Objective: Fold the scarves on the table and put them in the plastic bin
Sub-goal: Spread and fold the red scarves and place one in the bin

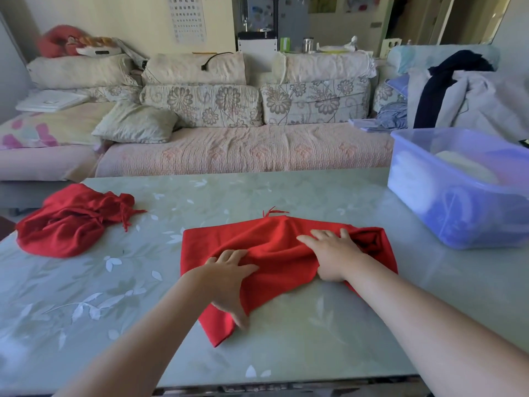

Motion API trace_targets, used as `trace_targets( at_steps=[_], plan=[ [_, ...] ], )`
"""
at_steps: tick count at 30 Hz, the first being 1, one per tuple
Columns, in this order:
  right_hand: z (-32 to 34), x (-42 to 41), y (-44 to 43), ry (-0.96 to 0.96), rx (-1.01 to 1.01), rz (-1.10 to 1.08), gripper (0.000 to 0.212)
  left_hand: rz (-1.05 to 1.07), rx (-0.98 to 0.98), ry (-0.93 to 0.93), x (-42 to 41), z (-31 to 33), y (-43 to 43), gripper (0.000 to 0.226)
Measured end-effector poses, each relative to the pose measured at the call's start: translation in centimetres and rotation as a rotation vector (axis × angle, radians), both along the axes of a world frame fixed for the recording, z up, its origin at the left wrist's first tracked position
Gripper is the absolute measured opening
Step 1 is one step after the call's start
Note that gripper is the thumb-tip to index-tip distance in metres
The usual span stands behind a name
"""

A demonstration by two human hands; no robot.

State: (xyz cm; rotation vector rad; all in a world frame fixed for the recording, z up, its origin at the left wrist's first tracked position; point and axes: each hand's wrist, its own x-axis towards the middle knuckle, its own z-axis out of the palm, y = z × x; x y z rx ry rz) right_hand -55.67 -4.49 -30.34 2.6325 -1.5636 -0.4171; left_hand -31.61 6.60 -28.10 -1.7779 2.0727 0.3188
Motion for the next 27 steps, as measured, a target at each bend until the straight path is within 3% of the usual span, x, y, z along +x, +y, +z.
trace_targets(
  at_steps=[4,9,12,14,16,18,20,22,24,27],
  plan=[
    [0.1,-0.1,0.5,0.099,-0.087,-0.117,0.075,0.036,-0.142,0.018,1.7,-0.5,1.6,0.095],
    [1.2,-0.4,1.2,-0.101,-0.096,0.016,0.035,0.094,-0.370,0.296,3.9,-0.4,2.1,0.048],
    [3.3,-0.2,1.8,-0.238,0.040,0.010,0.020,0.216,-0.442,0.417,4.0,3.1,2.0,0.046],
    [4.8,-0.7,1.0,-0.341,0.080,-0.007,0.015,0.322,-0.390,0.624,4.7,6.3,1.5,0.047],
    [6.0,-1.7,-0.3,-0.461,0.038,-0.066,0.014,0.386,-0.377,0.811,6.1,8.5,0.5,0.043],
    [6.3,-2.3,-1.4,-0.548,-0.137,-0.120,0.023,0.418,-0.488,0.872,7.4,8.9,-1.1,0.039],
    [5.3,-2.4,-2.7,-0.544,-0.456,-0.061,0.046,0.432,-0.695,0.776,8.0,7.8,-3.2,0.040],
    [3.7,-1.9,-3.7,-0.422,-0.679,-0.026,0.061,0.419,-0.834,0.504,8.1,5.8,-5.2,0.057],
    [2.5,-0.9,-4.2,-0.389,-0.689,-0.026,0.064,0.418,-0.889,0.250,7.5,3.5,-6.1,0.070],
    [1.0,1.0,-4.1,-0.514,-0.485,0.064,0.057,0.299,-0.922,0.255,6.1,0.6,-6.3,0.059]
  ],
)
